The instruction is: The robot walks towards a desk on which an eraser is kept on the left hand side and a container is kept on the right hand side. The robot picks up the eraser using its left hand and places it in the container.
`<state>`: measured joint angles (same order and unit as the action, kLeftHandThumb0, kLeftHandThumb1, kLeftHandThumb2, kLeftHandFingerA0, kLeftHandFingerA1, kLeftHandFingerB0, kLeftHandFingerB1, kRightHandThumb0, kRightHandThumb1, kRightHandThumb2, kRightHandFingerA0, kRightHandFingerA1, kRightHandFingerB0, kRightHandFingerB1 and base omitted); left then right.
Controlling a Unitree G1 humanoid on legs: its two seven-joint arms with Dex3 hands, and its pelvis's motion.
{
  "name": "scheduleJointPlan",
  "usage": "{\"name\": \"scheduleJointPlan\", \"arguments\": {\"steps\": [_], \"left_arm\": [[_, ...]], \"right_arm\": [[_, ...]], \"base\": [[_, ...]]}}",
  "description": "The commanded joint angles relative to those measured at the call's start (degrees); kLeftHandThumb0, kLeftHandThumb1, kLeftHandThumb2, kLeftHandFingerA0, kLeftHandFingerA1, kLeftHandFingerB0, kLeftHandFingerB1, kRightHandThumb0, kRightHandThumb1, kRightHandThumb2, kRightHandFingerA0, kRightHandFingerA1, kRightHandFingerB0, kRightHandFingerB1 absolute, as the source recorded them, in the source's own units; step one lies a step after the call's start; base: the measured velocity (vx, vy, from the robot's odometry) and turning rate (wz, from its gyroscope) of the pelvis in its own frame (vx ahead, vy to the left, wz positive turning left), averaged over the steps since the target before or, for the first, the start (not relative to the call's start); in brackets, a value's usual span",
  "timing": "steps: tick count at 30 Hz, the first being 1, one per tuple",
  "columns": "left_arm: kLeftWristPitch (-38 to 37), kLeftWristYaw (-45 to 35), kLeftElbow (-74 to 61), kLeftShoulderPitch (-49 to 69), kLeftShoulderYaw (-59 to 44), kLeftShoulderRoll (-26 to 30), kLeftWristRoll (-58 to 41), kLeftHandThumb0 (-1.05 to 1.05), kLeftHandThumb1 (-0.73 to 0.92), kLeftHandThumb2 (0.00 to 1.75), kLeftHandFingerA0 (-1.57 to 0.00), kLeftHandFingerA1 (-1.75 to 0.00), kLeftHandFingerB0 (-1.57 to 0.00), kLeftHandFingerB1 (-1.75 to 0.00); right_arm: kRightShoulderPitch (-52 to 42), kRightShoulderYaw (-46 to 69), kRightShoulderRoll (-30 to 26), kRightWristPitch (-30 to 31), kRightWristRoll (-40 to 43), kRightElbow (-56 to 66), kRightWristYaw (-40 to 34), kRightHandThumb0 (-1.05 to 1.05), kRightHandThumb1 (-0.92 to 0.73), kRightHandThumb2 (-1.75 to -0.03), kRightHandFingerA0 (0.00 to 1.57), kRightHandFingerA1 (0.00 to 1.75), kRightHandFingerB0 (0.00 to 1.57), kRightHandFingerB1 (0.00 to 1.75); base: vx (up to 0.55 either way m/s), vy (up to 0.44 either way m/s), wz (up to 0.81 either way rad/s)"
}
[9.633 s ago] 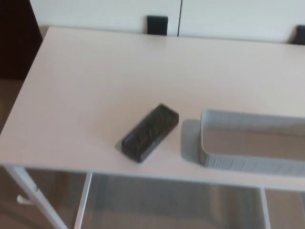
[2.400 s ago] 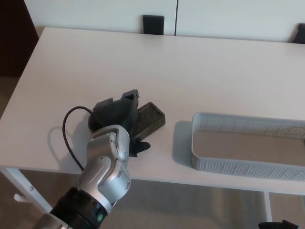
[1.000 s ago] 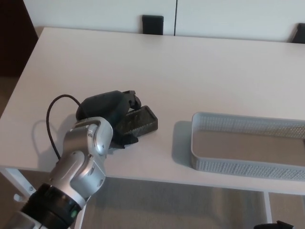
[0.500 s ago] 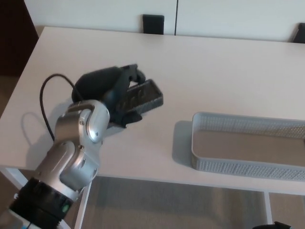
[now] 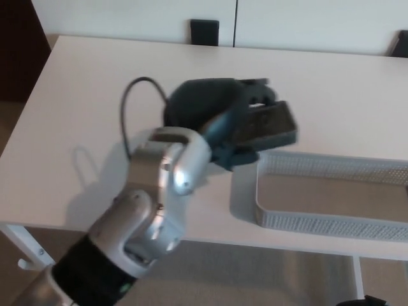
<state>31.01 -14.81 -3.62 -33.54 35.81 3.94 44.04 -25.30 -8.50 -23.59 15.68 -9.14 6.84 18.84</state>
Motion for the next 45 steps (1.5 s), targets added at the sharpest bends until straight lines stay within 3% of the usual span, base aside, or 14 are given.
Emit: {"name": "scheduleJointPlan", "arguments": {"steps": [1, 6, 9, 10, 11, 15, 18, 21, 23, 31, 32, 33, 35, 45], "left_arm": [[3.55, -1.58, 2.30, -1.61, 2.75, -3.52, 3.08, -0.47, 0.92, 0.71, -0.78, -0.68, -0.62, -0.50], [2.27, 1.44, 5.94, -0.89, 5.18, -7.28, 3.98, -0.46, 0.89, 0.72, -0.90, -1.53, -0.66, -0.68], [0.61, 2.07, 7.48, -1.37, 4.63, -7.85, 3.31, -0.44, 0.91, 0.67, -0.88, -1.38, -0.66, -0.58], [1.22, 0.90, 8.52, -2.03, 4.61, -8.59, 2.78, -0.45, 0.92, 0.68, -0.80, -0.73, -0.58, -0.45], [1.67, 0.79, 9.66, -2.60, 5.05, -9.31, 3.28, -0.46, 0.92, 0.67, -0.85, -1.04, -0.62, -0.48], [2.38, 0.74, 11.21, -2.70, 5.26, -10.29, 3.62, -0.46, 0.92, 0.68, -0.84, -0.76, -0.62, -0.51], [1.80, 2.45, 12.42, -2.10, 5.85, -11.22, 4.19, -0.44, 0.88, 0.71, -0.94, -1.53, -0.75, -0.73], [0.89, 4.25, 13.75, -2.11, 6.77, -12.23, 4.94, -0.43, 0.88, 0.66, -0.97, -1.61, -0.71, -1.19], [0.72, 3.40, 14.38, -3.01, 6.97, -12.73, 4.63, -0.45, 0.91, 0.67, -0.90, -1.20, -0.64, -0.62], [-4.88, 6.39, 14.93, -2.36, 9.11, -14.53, 3.34, -0.37, 0.83, 0.70, -0.85, -1.57, -0.73, -0.67], [-5.77, 6.00, 14.98, -2.50, 9.34, -14.63, 2.78, -0.41, 0.79, 0.68, -0.90, -1.48, -0.68, -0.49], [-6.03, 2.24, 14.87, -3.41, 9.83, -14.22, 1.78, -0.57, 0.73, 0.62, -0.46, -0.64, -0.28, -0.33], [-6.17, -1.83, 15.74, -5.62, 12.13, -13.36, 2.87, -0.88, 0.56, 0.93, 0.00, -0.02, 0.00, -0.13], [-7.43, -2.40, 15.88, -6.93, 14.46, -11.12, 3.80, -1.01, 0.81, 0.65, 0.00, 0.00, 0.00, 0.00]], "right_arm": [[0.50, -0.50, -0.32, -0.85, -1.01, -0.38, -0.31, -0.25, -0.45, -0.90, 0.37, 0.60, 0.15, 0.50], [0.04, -0.82, -0.54, -0.96, -1.15, -0.12, -0.21, -0.26, -0.45, -0.90, 0.37, 0.59, 0.15, 0.50], [1.18, -0.85, -0.32, -0.87, -1.01, -0.83, -0.14, -0.26, -0.45, -0.90, 0.37, 0.59, 0.15, 0.50], [1.24, -0.84, -0.34, -1.16, -0.96, -1.09, -0.15, -0.27, -0.45, -0.90, 0.38, 0.60, 0.15, 0.50], [0.94, -0.57, -0.22, -1.47, -0.49, -0.93, -0.07, -0.25, -0.45, -0.90, 0.38, 0.60, 0.14, 0.50], [1.12, -1.47, -0.17, -1.18, -0.92, -0.70, 0.08, -0.27, -0.45, -0.90, 0.37, 0.60, 0.14, 0.50], [0.77, -1.74, -0.24, -1.83, -0.82, -0.34, 0.05, -0.27, -0.45, -0.90, 0.36, 0.60, 0.14, 0.50], [0.76, -1.38, -0.45, -2.67, -0.30, -0.37, 0.29, -0.27, -0.45, -0.90, 0.36, 0.60, 0.13, 0.50], [1.05, -1.21, -0.64, -2.76, 0.01, -0.31, 0.71, -0.27, -0.46, -0.90, 0.35, 0.59, 0.13, 0.50], [0.45, -1.58, -0.72, -2.20, -0.58, 0.88, 0.71, -0.25, -0.46, -0.89, 0.35, 0.59, 0.14, 0.50], [0.42, -1.65, -0.88, -2.23, -0.70, 0.99, 0.79, -0.26, -0.46, -0.89, 0.35, 0.59, 0.14, 0.50], [0.52, -2.10, -0.84, -1.63, -1.21, 1.37, 0.66, -0.26, -0.46, -0.89, 0.35, 0.59, 0.14, 0.50], [0.53, -2.26, -0.92, -1.12, -1.39, 1.78, 0.67, -0.25, -0.45, -0.89, 0.35, 0.58, 0.14, 0.50], [1.51, -2.83, -1.45, 0.25, -2.35, 2.79, 1.07, -0.25, -0.45, -0.89, 0.34, 0.58, 0.14, 0.49]], "base": [[0.00, 0.000, 0.00], [0.00, 0.000, 0.00], [0.00, 0.000, 0.00], [0.00, 0.000, 0.00], [0.00, 0.000, 0.00], [0.00, 0.000, 0.00], [0.00, 0.000, 0.00], [0.00, 0.000, 0.00], [0.00, 0.000, 0.00], [0.00, 0.000, 0.00], [0.00, 0.000, 0.00], [0.00, 0.000, 0.00], [0.00, 0.000, 0.00], [0.00, 0.000, 0.00]]}}
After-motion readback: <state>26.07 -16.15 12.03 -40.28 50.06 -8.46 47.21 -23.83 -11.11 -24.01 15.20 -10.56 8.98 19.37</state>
